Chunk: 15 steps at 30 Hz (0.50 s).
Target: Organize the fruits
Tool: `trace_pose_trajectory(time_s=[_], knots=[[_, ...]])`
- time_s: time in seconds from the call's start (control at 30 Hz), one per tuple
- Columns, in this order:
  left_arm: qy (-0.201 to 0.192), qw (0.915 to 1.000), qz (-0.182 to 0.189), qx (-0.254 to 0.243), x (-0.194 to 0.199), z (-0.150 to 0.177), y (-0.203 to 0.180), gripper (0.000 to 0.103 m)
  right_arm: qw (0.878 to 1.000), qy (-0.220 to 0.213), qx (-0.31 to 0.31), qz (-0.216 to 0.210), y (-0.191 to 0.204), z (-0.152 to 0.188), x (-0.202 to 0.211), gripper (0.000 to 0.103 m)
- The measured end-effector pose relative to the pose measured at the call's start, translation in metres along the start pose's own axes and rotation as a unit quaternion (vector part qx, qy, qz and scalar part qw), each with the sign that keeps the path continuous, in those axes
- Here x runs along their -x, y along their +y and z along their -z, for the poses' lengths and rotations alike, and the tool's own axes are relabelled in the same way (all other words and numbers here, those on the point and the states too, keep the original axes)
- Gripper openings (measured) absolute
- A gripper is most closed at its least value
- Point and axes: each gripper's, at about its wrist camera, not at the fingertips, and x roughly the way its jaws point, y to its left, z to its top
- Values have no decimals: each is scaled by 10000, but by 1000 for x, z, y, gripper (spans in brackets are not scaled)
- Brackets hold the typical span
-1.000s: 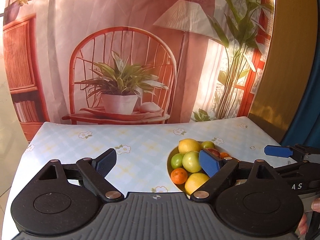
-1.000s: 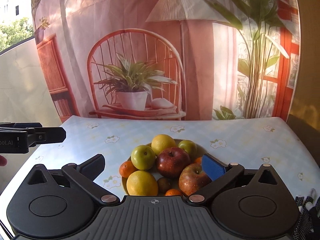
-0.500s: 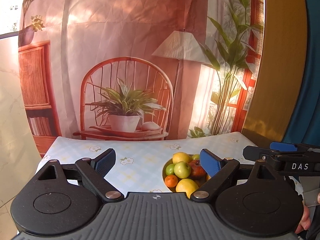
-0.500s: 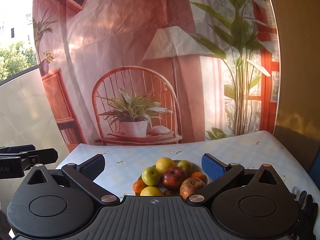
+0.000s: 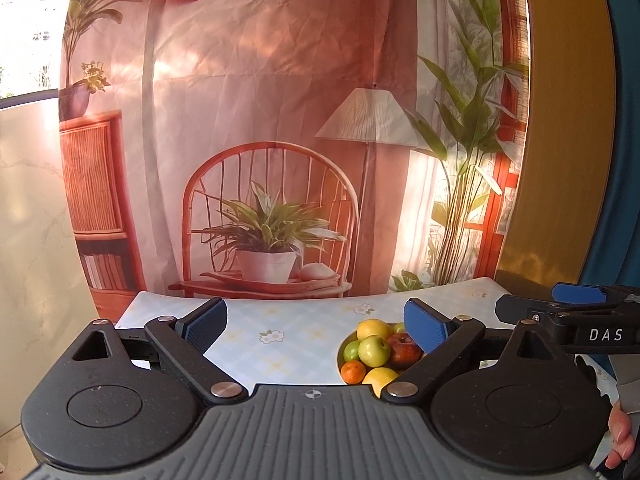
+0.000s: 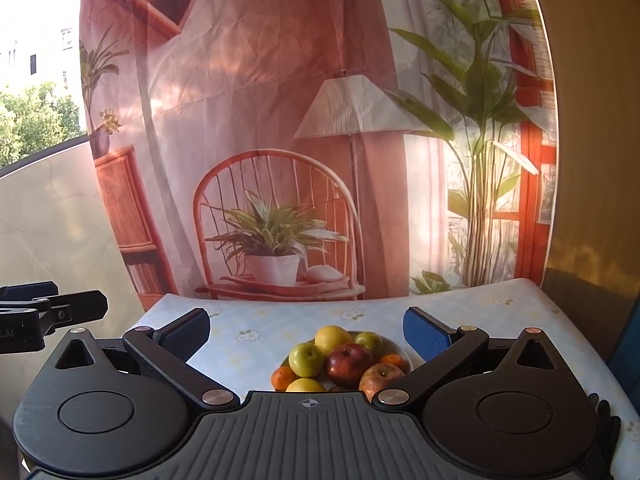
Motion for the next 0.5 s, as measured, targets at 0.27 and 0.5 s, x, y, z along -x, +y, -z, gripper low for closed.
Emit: trace_pose_trajectory(time_s=[0.27, 0.5], knots=[[-19, 9999, -99, -72, 2, 1, -3, 97, 10000, -36, 13, 16, 1, 0, 2, 103], [-61, 9996, -253, -148, 3, 1, -5, 97, 10000, -49, 22, 19, 2, 0, 3, 103]])
